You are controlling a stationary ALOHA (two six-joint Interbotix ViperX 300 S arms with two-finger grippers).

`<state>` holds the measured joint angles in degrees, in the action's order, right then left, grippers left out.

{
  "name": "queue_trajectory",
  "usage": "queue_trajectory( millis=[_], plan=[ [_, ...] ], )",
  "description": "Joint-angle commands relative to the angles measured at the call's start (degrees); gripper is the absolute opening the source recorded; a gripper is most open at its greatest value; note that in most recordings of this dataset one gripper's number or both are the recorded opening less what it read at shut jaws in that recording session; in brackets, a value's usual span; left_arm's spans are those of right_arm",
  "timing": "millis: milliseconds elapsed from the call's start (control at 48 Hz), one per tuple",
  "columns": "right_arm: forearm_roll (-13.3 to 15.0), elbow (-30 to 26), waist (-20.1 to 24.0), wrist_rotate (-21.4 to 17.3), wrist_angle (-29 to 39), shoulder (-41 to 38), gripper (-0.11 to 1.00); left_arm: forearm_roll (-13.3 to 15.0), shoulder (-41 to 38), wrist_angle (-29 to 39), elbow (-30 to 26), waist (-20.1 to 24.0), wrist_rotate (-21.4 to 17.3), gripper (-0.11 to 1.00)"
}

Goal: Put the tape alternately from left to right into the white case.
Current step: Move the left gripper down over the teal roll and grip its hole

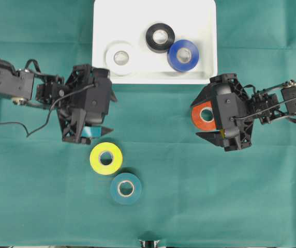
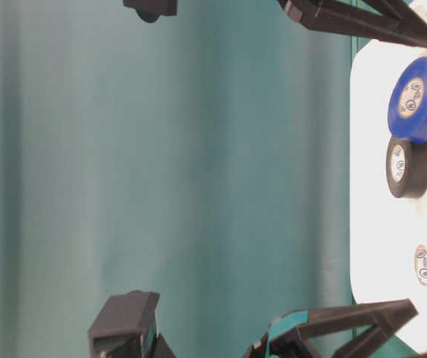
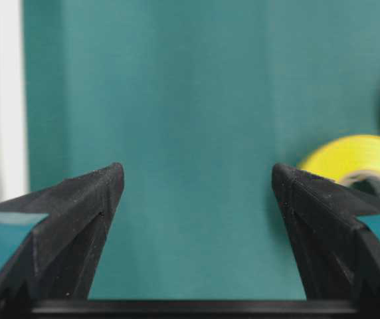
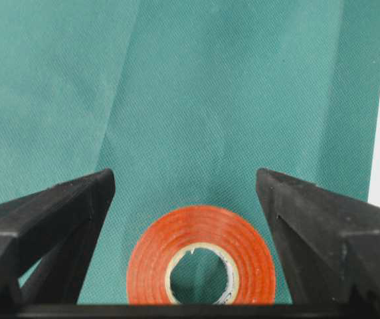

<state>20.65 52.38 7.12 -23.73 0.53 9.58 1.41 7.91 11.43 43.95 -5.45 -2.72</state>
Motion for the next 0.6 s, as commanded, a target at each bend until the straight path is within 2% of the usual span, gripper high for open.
queue_trajectory(
  millis=[0,375,583],
  plan=[
    [-0.09,-0.44,0.09,-0.09,-0.53,1.23,0.76,0.18,0.62,-0.79,-0.88,-1.85,1.32,0.93],
    [-0.09,-0.35,0.09,-0.09,-0.53,1.14,0.76,0.18,0.62,-1.58,-0.44,-8.35,9.84,0.93],
    [0.0,-0.26,0.18,-0.09,-0.53,1.23,0.76,0.18,0.53,-1.58,0.09,-9.32,10.9,0.93]
  ],
)
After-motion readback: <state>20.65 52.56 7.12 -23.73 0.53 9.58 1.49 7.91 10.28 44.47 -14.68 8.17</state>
